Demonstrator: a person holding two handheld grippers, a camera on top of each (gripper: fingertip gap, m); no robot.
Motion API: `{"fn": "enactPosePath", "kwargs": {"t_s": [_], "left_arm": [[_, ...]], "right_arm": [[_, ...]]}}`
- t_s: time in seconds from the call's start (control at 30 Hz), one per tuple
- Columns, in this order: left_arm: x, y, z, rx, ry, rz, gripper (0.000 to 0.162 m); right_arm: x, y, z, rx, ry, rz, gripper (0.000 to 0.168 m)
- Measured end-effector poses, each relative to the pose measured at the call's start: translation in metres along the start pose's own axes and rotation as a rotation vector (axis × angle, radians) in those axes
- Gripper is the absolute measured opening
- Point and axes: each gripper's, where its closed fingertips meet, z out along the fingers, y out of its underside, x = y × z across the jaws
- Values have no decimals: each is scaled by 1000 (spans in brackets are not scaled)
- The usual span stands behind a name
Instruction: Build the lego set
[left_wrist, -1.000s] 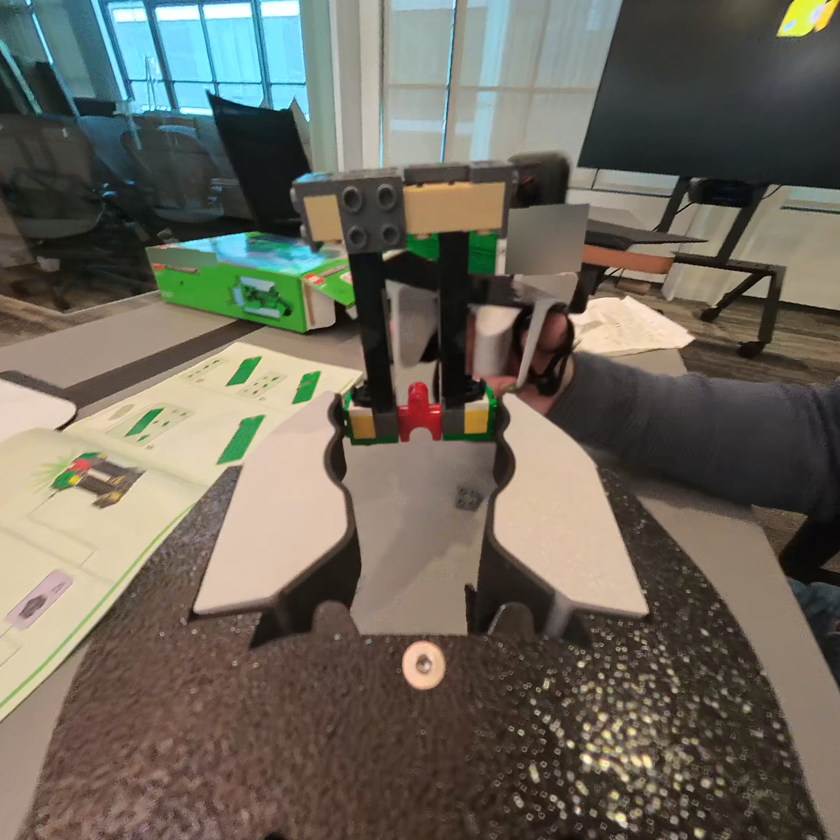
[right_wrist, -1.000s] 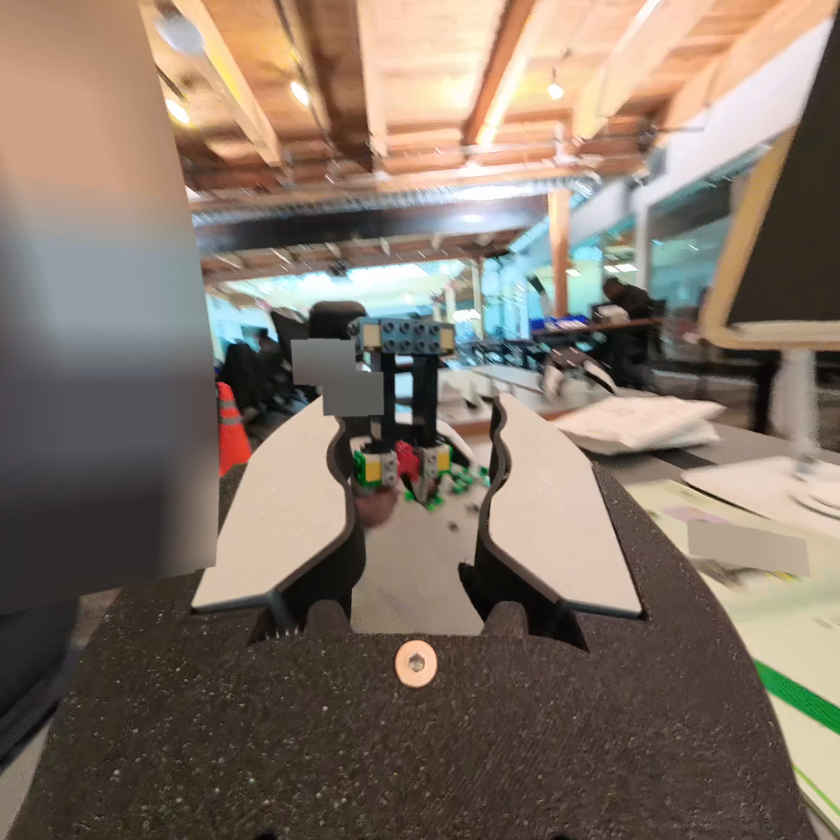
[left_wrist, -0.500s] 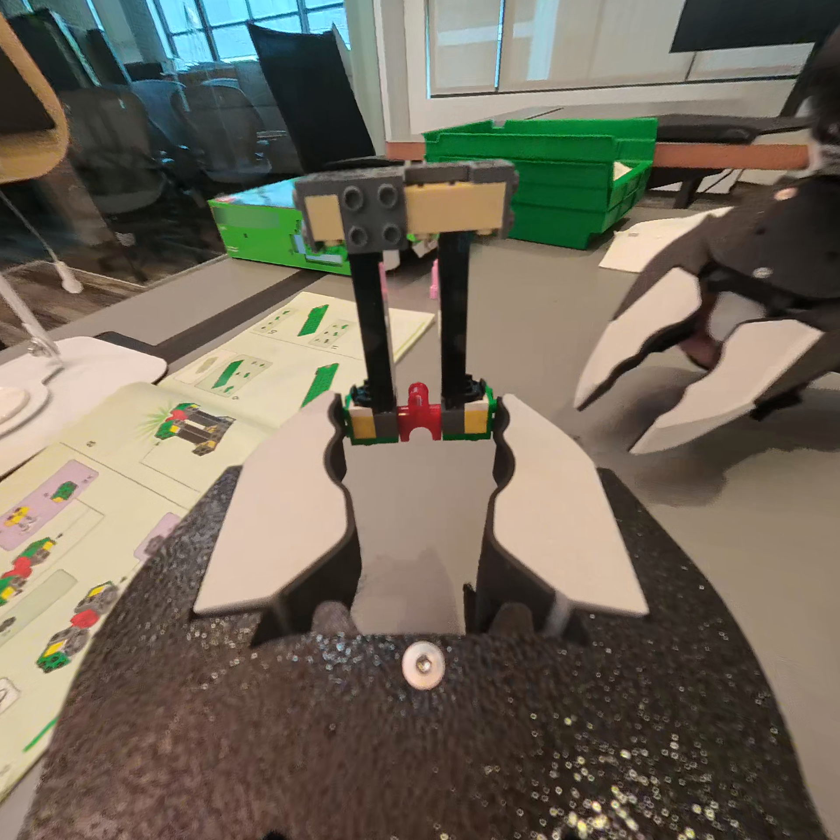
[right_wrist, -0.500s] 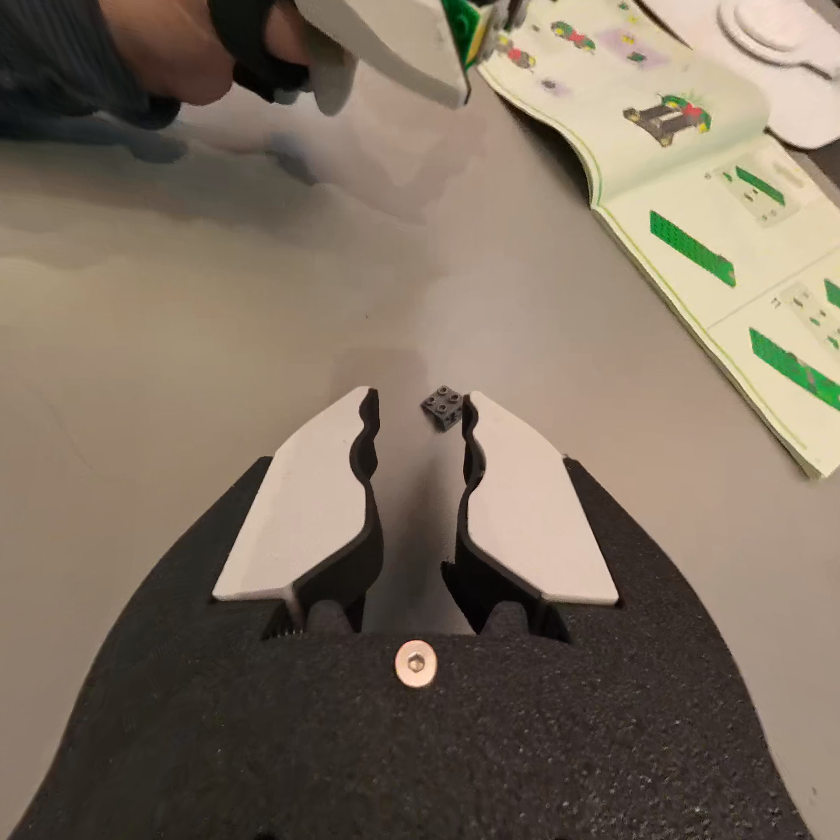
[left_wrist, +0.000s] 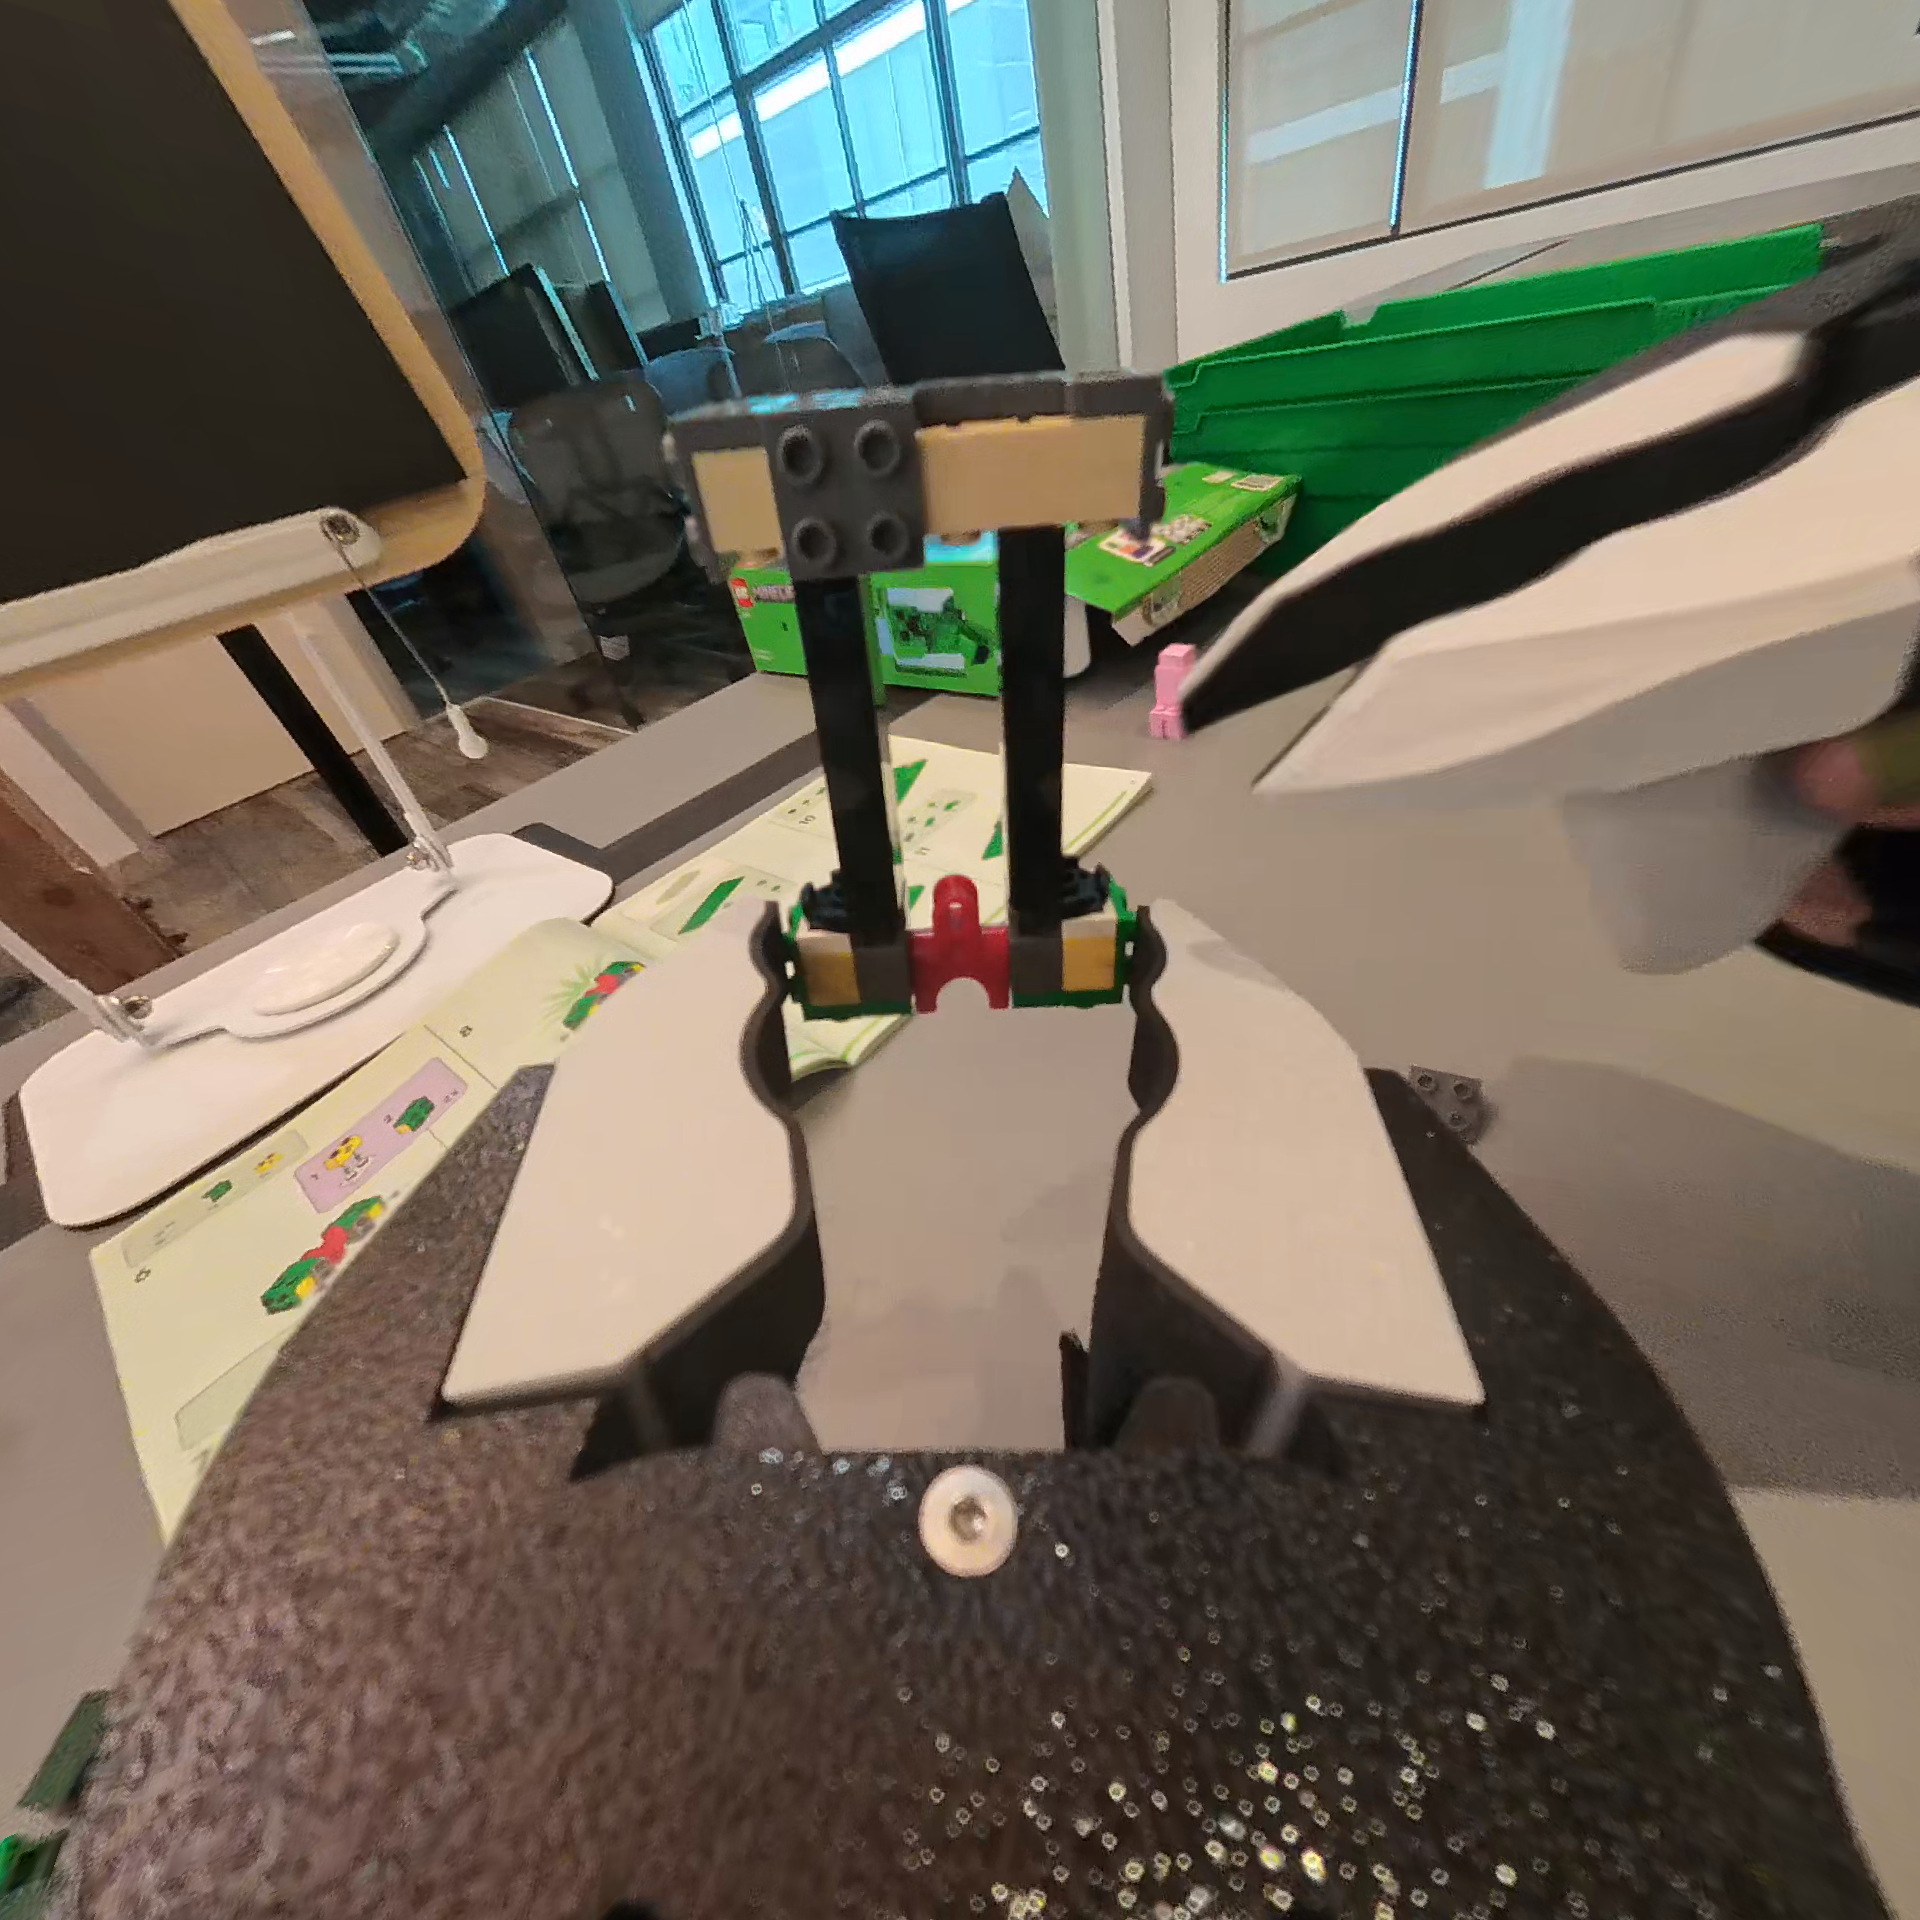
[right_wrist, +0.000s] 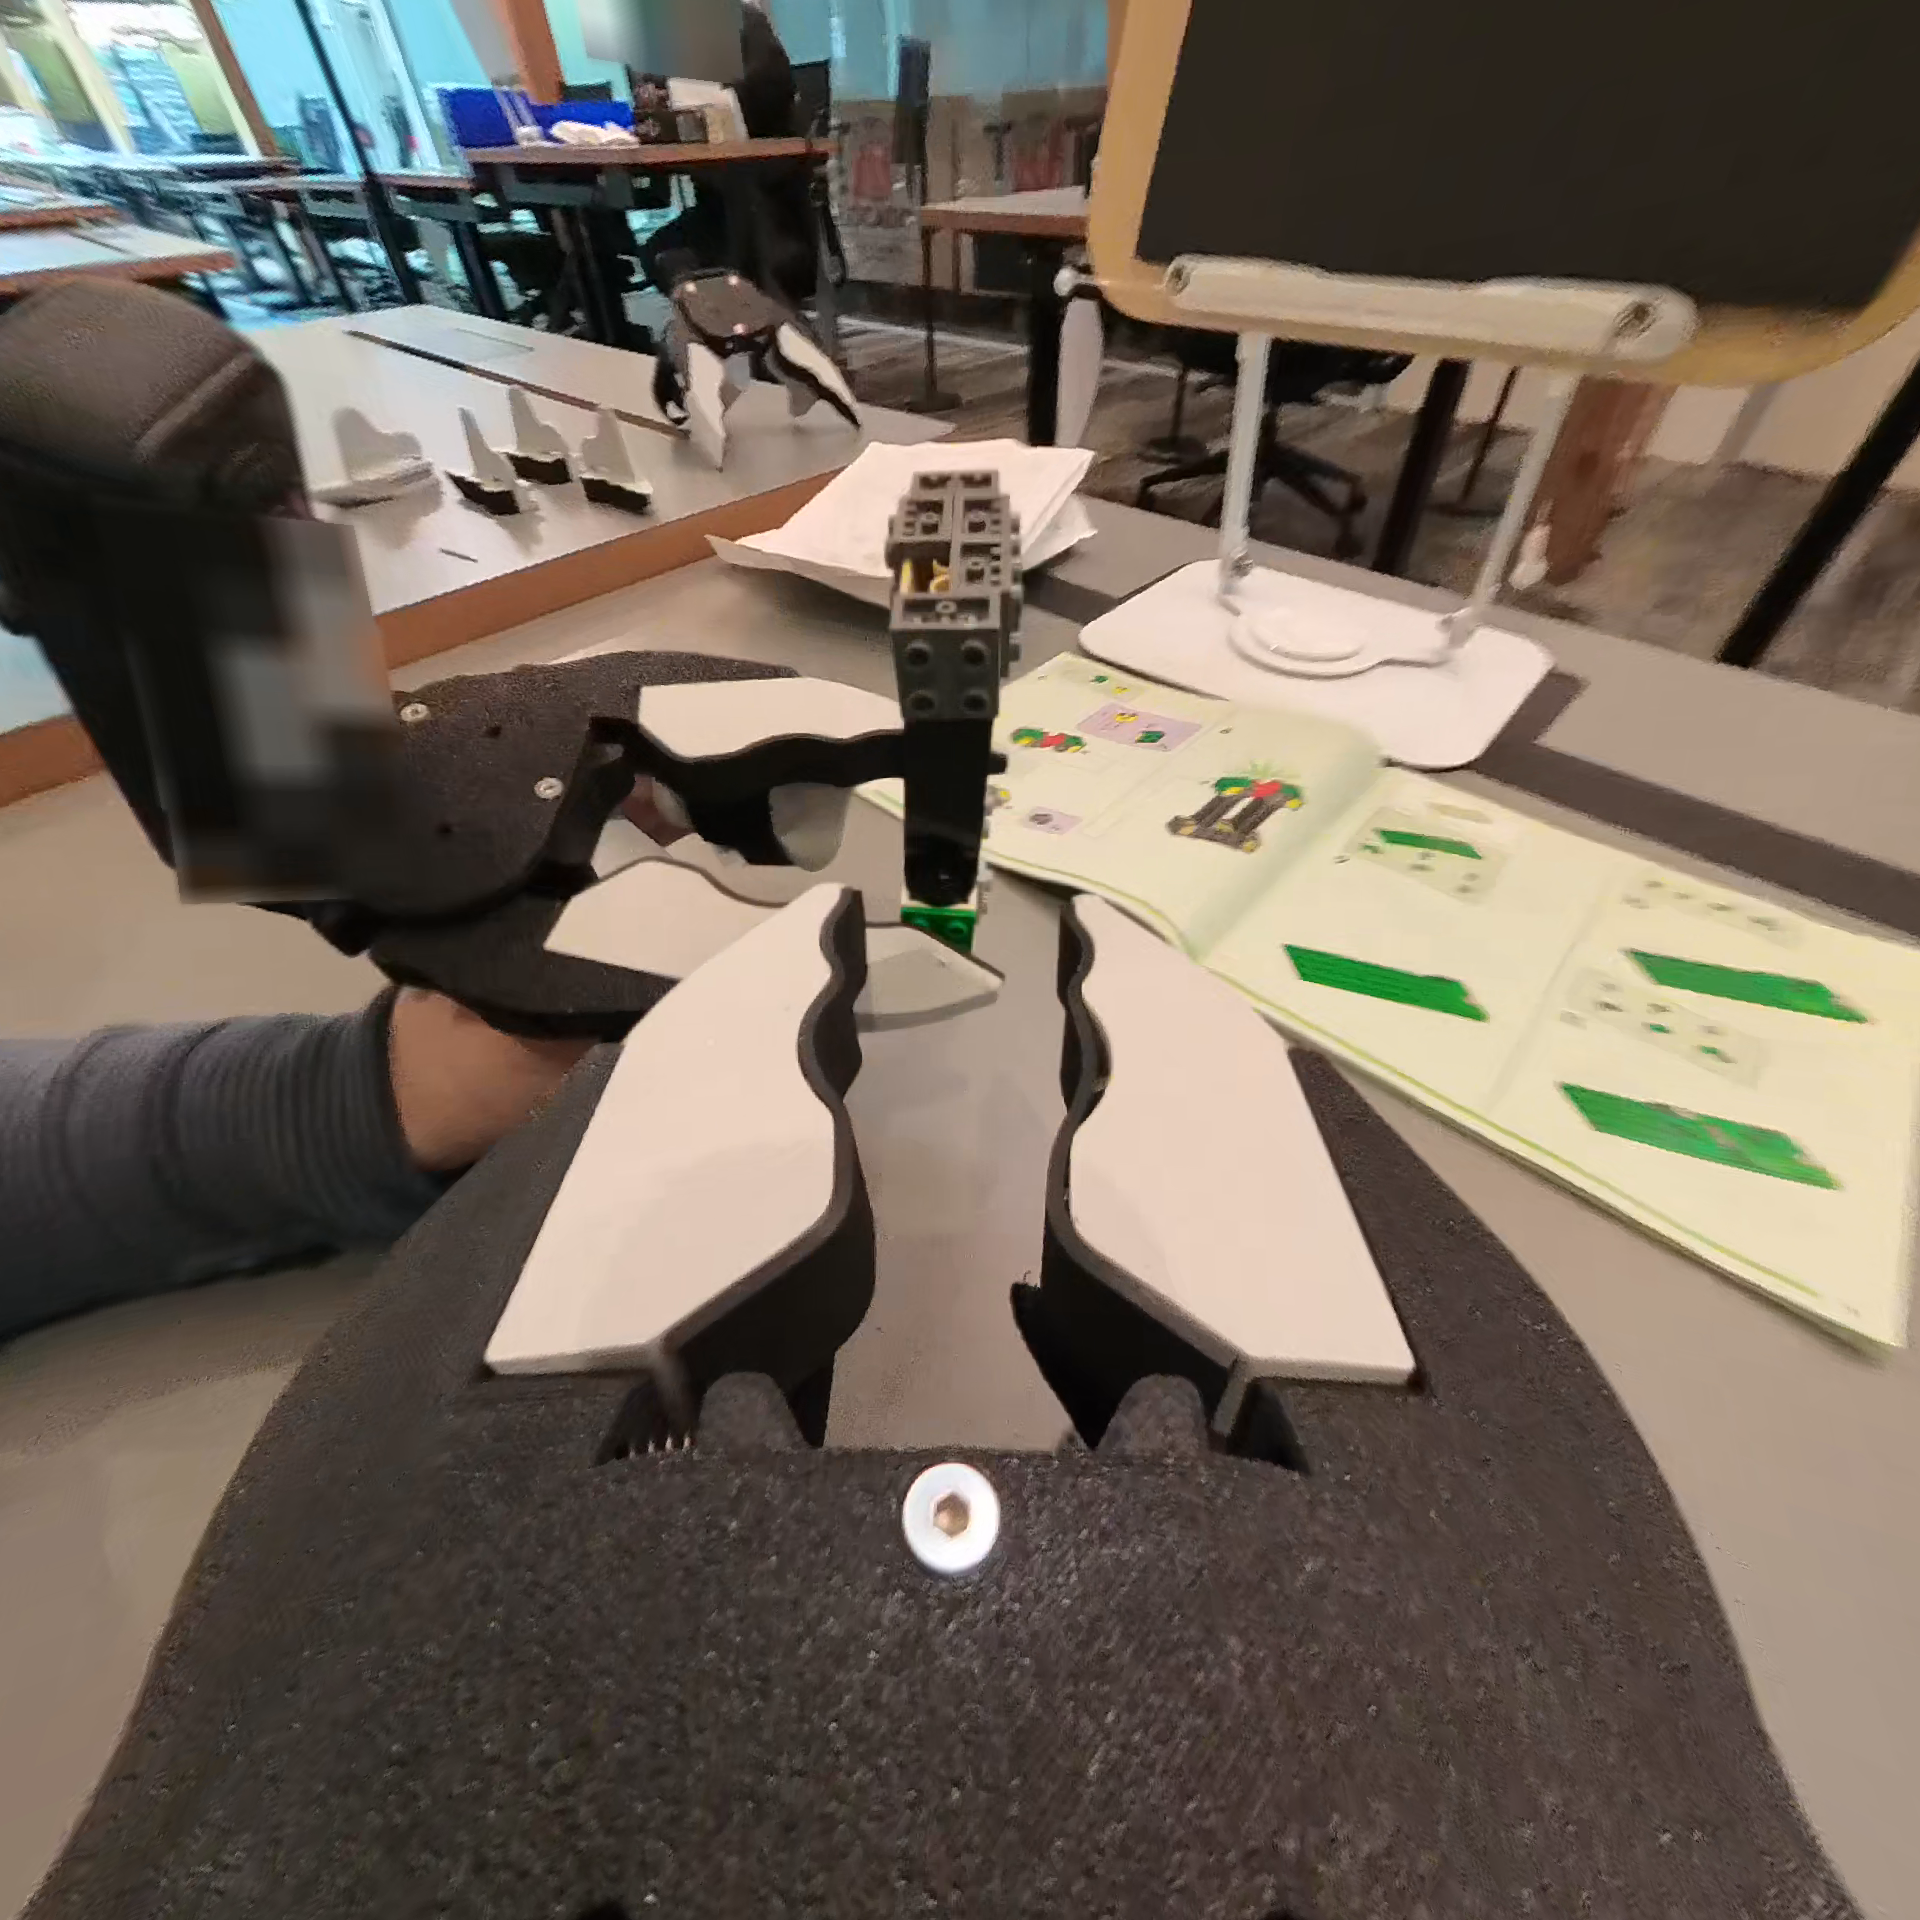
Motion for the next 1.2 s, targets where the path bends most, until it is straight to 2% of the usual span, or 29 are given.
{"fn": "enactPosePath", "kwargs": {"t_s": [0.2, 0.47, 0.53, 0.6, 0.67, 0.8, 0.97, 1.03, 1.1, 1.2], "left_arm": [[1, -3, -3, -6, -57, 128, 63], [4, -8, -6, -9, -109, 269, 64], [6, -9, -6, -2, -112, 284, 63], [7, -9, -6, 5, -92, 269, 64], [12, -9, -6, 17, -33, 235, 66], [24, -13, -11, 51, 117, 178, 86], [33, -18, -21, 93, 368, -11, 84], [39, -13, -24, 76, 475, -88, 75], [49, -12, -30, 78, 601, -147, 54], [59, -16, -38, 102, 710, -188, 40]], "right_arm": [[-3, 15, 22, -108, -49, 52, 41], [-5, 20, 28, -199, -93, 64, 28], [-8, 20, 29, -210, -139, 71, 20], [-8, 20, 28, -218, -156, 52, 20], [-5, 21, 26, -219, -153, 4, 19], [-2, 25, 16, -227, -229, -118, 18], [8, 24, -1, -185, -343, -157, 17], [3, 22, -9, -134, -435, -161, 17], [-2, 23, -16, -98, -516, -182, 17], [-7, 27, -21, -75, -585, -209, 17]]}}
